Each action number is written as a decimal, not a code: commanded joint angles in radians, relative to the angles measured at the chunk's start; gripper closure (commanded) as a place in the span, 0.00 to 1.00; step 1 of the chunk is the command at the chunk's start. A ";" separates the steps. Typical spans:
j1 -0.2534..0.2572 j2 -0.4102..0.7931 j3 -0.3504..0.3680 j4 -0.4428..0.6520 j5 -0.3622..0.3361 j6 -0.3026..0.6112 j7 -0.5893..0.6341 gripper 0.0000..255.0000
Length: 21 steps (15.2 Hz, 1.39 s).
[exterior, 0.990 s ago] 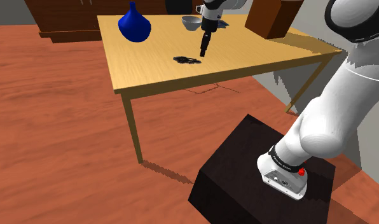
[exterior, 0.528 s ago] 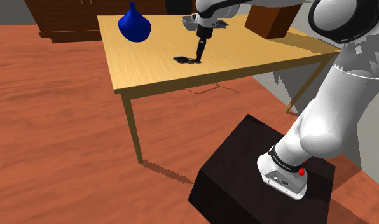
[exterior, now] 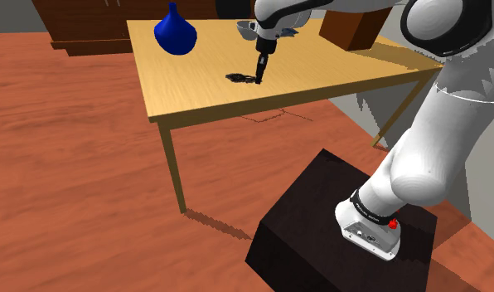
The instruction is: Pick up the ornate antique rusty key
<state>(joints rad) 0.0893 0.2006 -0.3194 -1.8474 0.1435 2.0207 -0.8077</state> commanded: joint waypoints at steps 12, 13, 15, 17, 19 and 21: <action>0.001 -0.023 -0.003 0.064 -0.013 -0.087 0.012 1.00; 0.001 -0.026 -0.003 0.074 -0.014 -0.099 0.014 1.00; 0.001 -0.031 -0.004 0.094 -0.017 -0.124 0.017 1.00; 0.000 -0.035 -0.005 0.116 -0.019 -0.150 0.020 1.00; 0.000 -0.039 -0.005 0.138 -0.021 -0.175 0.022 1.00; 0.000 -0.040 -0.005 0.152 -0.022 -0.190 0.024 1.00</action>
<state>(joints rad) 0.0896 0.1643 -0.3241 -1.6979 0.1229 1.8370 -0.7840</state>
